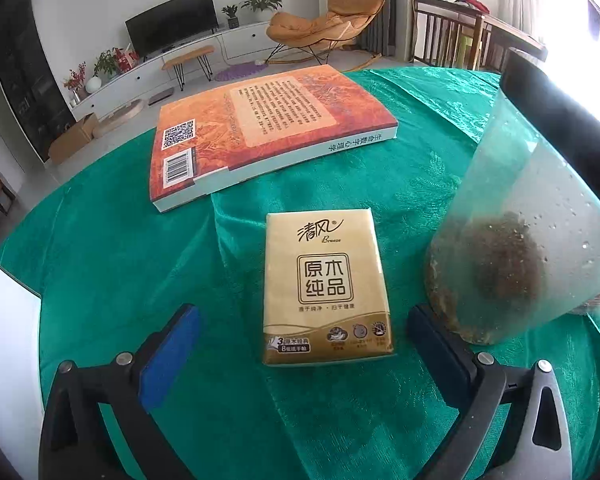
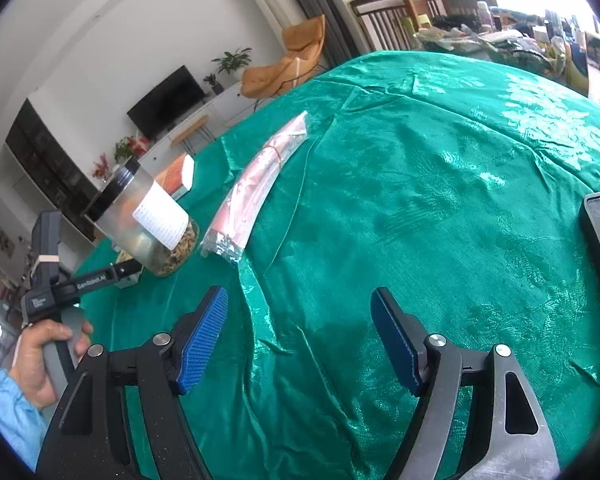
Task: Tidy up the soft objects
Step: 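Grasp the tissue pack with the left tool while the right tool grasps the pink bag, then carry the tissue pack and pink bag over the white box with both tools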
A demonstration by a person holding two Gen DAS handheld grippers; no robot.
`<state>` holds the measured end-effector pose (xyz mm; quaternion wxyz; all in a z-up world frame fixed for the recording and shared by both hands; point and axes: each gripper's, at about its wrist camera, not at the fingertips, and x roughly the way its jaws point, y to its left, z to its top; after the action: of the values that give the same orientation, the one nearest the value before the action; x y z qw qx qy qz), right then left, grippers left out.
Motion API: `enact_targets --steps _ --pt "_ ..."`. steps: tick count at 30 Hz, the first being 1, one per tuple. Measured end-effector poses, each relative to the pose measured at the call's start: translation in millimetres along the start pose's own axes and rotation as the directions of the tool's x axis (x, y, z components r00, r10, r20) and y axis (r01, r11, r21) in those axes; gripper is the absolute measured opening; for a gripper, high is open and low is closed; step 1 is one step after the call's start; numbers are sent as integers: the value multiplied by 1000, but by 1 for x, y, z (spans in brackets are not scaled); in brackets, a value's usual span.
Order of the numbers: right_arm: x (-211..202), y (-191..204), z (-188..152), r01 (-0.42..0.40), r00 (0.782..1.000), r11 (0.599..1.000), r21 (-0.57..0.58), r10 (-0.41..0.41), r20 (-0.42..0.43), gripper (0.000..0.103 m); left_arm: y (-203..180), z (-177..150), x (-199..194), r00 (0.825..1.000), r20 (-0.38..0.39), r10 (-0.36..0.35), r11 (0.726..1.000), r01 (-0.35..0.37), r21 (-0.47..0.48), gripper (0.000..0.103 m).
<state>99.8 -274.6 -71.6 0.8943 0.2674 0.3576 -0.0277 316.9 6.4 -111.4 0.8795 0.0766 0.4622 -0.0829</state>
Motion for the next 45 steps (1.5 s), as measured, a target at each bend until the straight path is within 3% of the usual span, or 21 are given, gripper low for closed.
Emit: enact_targets --steps 3,7,9,11,12,13,16,20,23,26,29,31,34,38,41,43,45 --pt "16 7 39 -29 999 1000 4 29 -25 78 13 2 2 999 2 -53 996 53 -67 81" --pt "70 33 106 -54 984 998 -16 51 -172 76 18 9 3 1000 6 -29 996 29 -83 54" --pt "98 51 123 -71 968 996 -52 56 -244 76 17 12 6 1000 -3 -20 997 19 -72 54" --pt "135 65 122 -64 925 993 -96 23 -380 72 18 15 6 1000 -12 -16 997 15 -73 53" --pt "150 68 118 -53 903 992 -118 -3 -431 43 19 17 5 1000 -12 -18 997 17 -78 53" --pt "161 70 113 -33 885 987 -157 -44 -463 24 22 18 2 1000 -5 -22 996 21 -89 53" --pt "158 82 120 -1 908 969 -249 -103 -406 20 32 21 -16 998 31 -54 991 58 -117 53" --pt "120 112 151 26 962 935 -353 -120 -246 18 48 29 -58 990 86 -110 982 122 -145 53" --pt "77 148 171 12 985 904 -428 -84 -150 18 62 26 -103 979 140 -145 976 165 -140 53" --pt "37 197 168 -80 988 877 -474 7 -153 18 84 7 -153 972 183 -150 975 176 -133 53" --pt "6 254 137 -198 973 831 -520 103 -206 18 118 -28 -198 974 198 -112 975 146 -168 53" --pt "-8 289 104 -284 951 795 -535 165 -260 18 149 -60 -228 980 196 -45 974 87 -210 53" --pt "-20 335 49 -420 896 750 -512 250 -368 18 191 -109 -267 977 184 107 966 -58 -254 53" --pt "-33 393 -25 -570 801 677 -466 332 -497 18 242 -166 -307 947 144 287 915 -227 -334 53" --pt "-42 428 -75 -638 745 625 -449 354 -565 18 267 -196 -326 909 109 403 861 -335 -383 58" --pt "-44 443 -101 -667 718 597 -447 352 -601 20 274 -210 -336 879 105 465 829 -390 -402 85" --pt "-45 456 -125 -677 705 577 -456 333 -626 29 276 -220 -348 844 132 520 799 -426 -424 98"
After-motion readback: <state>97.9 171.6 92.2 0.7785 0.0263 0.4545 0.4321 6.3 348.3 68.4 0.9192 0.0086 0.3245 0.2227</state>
